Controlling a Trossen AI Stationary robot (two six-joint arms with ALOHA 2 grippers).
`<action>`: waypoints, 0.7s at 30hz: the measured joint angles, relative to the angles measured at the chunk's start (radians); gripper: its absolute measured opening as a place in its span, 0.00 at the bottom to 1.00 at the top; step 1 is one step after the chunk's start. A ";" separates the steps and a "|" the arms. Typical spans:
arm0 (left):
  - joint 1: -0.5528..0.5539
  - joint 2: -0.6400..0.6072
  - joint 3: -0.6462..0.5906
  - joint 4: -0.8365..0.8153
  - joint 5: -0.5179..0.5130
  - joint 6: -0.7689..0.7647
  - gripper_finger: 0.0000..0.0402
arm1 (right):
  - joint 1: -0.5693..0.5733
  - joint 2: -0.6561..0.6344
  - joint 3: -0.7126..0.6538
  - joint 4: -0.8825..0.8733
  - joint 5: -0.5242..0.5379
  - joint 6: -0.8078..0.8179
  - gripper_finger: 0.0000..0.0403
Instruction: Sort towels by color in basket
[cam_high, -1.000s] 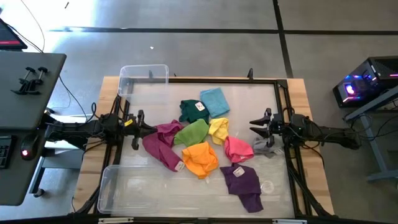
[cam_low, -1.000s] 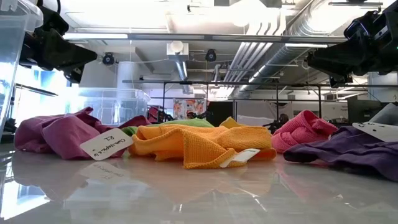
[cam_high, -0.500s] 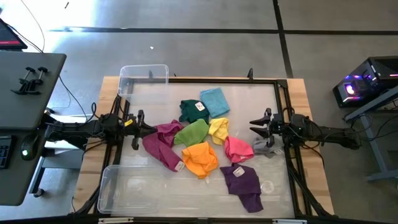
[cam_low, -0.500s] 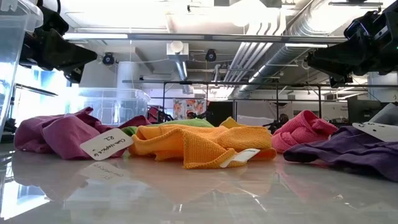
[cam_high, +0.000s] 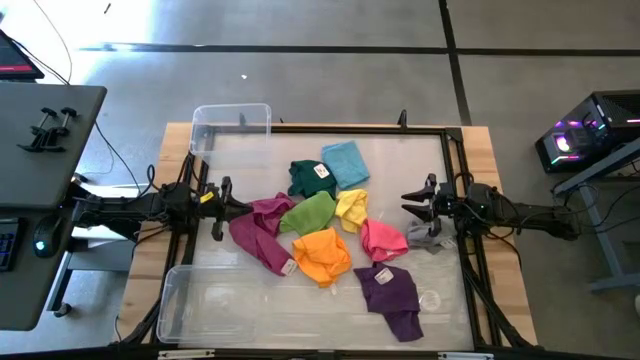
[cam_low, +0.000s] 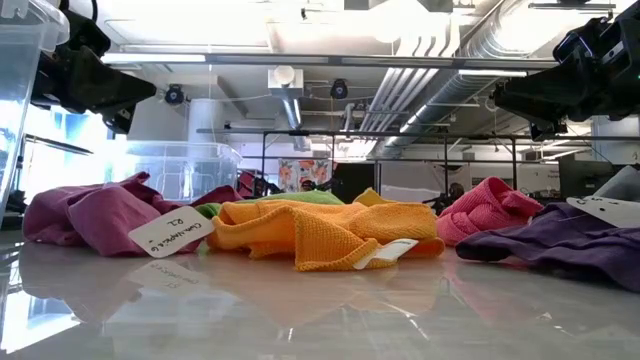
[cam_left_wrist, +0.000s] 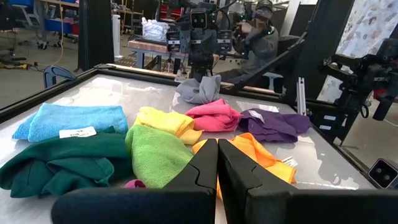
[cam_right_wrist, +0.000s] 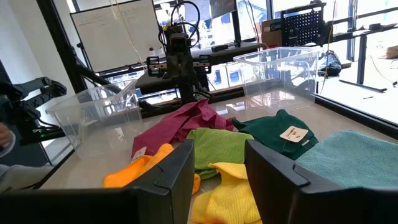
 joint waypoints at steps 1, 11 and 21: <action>0.000 0.000 0.000 0.007 0.000 0.000 0.00 | 0.000 0.000 0.000 0.000 0.000 0.000 0.34; -0.005 0.013 -0.001 0.221 0.239 0.105 0.00 | 0.000 0.000 0.000 0.000 0.000 0.000 0.34; -0.125 0.239 0.000 0.506 -0.115 0.330 0.01 | 0.000 0.000 0.000 0.000 0.000 0.000 0.34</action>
